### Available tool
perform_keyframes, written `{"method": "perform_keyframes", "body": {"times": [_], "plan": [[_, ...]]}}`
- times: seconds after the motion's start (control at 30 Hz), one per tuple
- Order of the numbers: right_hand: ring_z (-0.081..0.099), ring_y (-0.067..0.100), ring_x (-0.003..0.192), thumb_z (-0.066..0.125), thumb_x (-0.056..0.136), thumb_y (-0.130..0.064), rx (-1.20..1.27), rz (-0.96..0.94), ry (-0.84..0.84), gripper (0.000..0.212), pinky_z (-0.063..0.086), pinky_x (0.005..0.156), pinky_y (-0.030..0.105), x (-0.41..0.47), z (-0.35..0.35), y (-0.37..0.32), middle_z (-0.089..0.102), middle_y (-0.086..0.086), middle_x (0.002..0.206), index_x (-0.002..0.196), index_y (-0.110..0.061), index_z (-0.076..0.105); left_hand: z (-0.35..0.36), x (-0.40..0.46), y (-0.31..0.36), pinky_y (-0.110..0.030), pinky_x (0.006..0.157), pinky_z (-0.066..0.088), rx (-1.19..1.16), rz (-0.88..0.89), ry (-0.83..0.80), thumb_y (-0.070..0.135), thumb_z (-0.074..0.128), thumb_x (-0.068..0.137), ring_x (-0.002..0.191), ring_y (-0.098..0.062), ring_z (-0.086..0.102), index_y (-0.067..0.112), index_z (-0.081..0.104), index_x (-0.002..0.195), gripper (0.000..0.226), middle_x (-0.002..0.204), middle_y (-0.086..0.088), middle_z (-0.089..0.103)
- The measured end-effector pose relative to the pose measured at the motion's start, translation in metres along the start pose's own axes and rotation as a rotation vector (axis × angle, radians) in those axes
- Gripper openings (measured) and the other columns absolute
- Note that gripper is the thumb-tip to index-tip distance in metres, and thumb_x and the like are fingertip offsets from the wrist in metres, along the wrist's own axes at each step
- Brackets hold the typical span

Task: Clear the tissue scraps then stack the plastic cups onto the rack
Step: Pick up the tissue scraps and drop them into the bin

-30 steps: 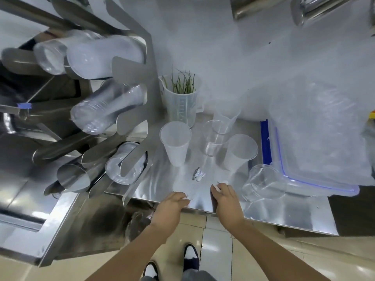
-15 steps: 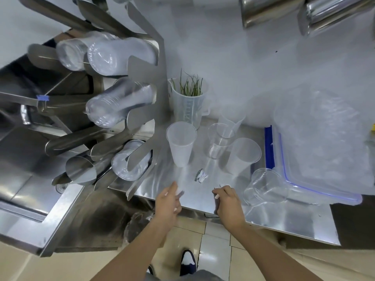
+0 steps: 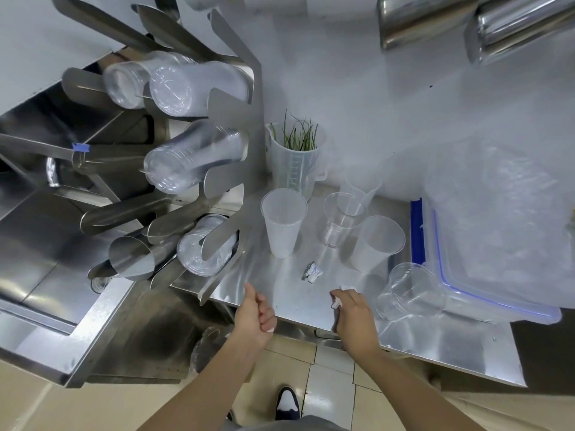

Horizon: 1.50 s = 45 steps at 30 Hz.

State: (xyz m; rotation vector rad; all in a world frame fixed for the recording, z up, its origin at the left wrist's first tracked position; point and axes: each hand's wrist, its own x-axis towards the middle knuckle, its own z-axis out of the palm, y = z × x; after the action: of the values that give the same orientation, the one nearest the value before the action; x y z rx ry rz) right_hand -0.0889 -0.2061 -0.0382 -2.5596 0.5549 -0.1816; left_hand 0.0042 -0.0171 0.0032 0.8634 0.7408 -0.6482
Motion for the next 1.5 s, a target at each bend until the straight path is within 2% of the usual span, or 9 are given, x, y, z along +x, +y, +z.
{"method": "perform_keyframes", "body": {"times": [0.23,0.43,0.6,0.8,0.97,1.03,1.17,1.33,1.5], "plan": [[0.060,0.029,0.083,0.061,0.067,0.026,0.064,-0.018,0.038,0.047,0.044,0.072,0.024,-0.001,-0.005,-0.002,0.067,0.011,0.092,0.098,-0.007,0.071,0.018,-0.008,0.005,-0.017,0.036,0.024,-0.120,-0.133,-0.094,0.026,0.050,0.099,0.035,-0.011,0.031,0.014,0.039,0.058,0.044,0.048,0.000,0.035],[0.056,0.002,0.088,0.061,0.084,0.015,0.287,0.039,0.091,0.025,0.035,0.081,-0.005,-0.002,-0.019,-0.011,0.054,0.005,0.108,0.096,-0.004,0.073,0.026,-0.010,0.001,-0.031,0.061,0.061,-0.215,-0.149,-0.091,0.011,0.043,0.105,0.077,-0.019,0.055,-0.004,0.058,0.099,0.022,0.091,-0.014,0.052],[0.062,-0.004,0.091,0.060,0.090,0.007,0.488,0.006,0.104,0.021,0.046,0.076,0.007,0.001,-0.033,-0.037,0.071,0.004,0.098,0.099,-0.008,0.072,0.023,-0.004,-0.004,-0.016,0.032,0.036,-0.084,-0.128,-0.092,0.029,0.039,0.107,0.042,-0.008,0.044,0.004,0.058,0.101,0.032,0.074,-0.005,0.047],[0.055,-0.007,0.115,0.048,0.094,0.007,0.675,-0.093,0.320,0.029,0.041,0.093,0.007,0.003,-0.056,-0.093,0.065,0.002,0.119,0.114,-0.005,0.065,0.029,0.000,-0.003,-0.020,0.039,0.032,-0.062,-0.123,-0.101,0.043,0.035,0.104,0.051,-0.014,0.039,0.006,0.062,0.097,0.047,0.066,-0.006,0.052],[0.026,0.037,0.146,0.019,0.094,-0.032,0.288,-0.354,-0.334,0.065,0.020,0.120,0.048,-0.016,-0.034,-0.113,0.032,0.026,0.154,0.145,0.004,0.036,0.038,-0.015,-0.009,-0.043,0.097,0.050,-0.150,-0.142,-0.187,0.047,0.042,0.100,0.096,-0.032,0.066,0.004,0.071,0.101,0.052,0.097,-0.019,0.073],[0.020,0.039,0.148,0.014,0.093,-0.036,0.195,-0.399,-0.369,0.070,0.013,0.122,0.047,-0.020,-0.029,-0.110,0.026,0.025,0.157,0.147,0.002,0.032,0.033,-0.015,-0.014,-0.046,0.104,0.046,-0.193,-0.136,-0.173,0.047,0.043,0.099,0.100,-0.034,0.066,0.002,0.069,0.095,0.052,0.098,-0.020,0.072],[0.001,0.010,0.148,0.030,0.103,-0.019,0.138,-0.556,-0.324,0.051,-0.012,0.119,0.022,-0.018,-0.029,-0.106,0.015,0.001,0.160,0.151,-0.003,0.024,0.032,-0.012,-0.013,-0.049,0.108,0.043,-0.194,-0.127,-0.146,0.045,0.042,0.100,0.097,-0.034,0.066,0.004,0.066,0.096,0.048,0.095,-0.018,0.070],[-0.010,0.015,0.151,0.024,0.103,-0.037,-0.084,-0.576,-0.304,0.057,-0.011,0.119,0.045,-0.015,-0.020,-0.104,0.014,0.003,0.164,0.154,-0.012,0.017,0.037,-0.013,-0.007,-0.040,0.071,0.056,-0.130,-0.107,-0.105,0.046,0.042,0.100,0.080,-0.027,0.067,0.009,0.061,0.095,0.042,0.086,-0.011,0.065],[-0.005,0.020,0.152,0.015,0.103,-0.043,-0.146,-0.607,-0.262,0.060,-0.008,0.118,0.049,-0.016,-0.023,-0.113,0.018,0.002,0.163,0.153,-0.012,0.026,0.029,-0.010,-0.004,-0.039,0.070,0.049,0.008,-0.071,-0.061,0.042,0.039,0.103,0.059,-0.025,0.074,0.008,0.064,0.086,0.045,0.063,-0.010,0.073]]}}
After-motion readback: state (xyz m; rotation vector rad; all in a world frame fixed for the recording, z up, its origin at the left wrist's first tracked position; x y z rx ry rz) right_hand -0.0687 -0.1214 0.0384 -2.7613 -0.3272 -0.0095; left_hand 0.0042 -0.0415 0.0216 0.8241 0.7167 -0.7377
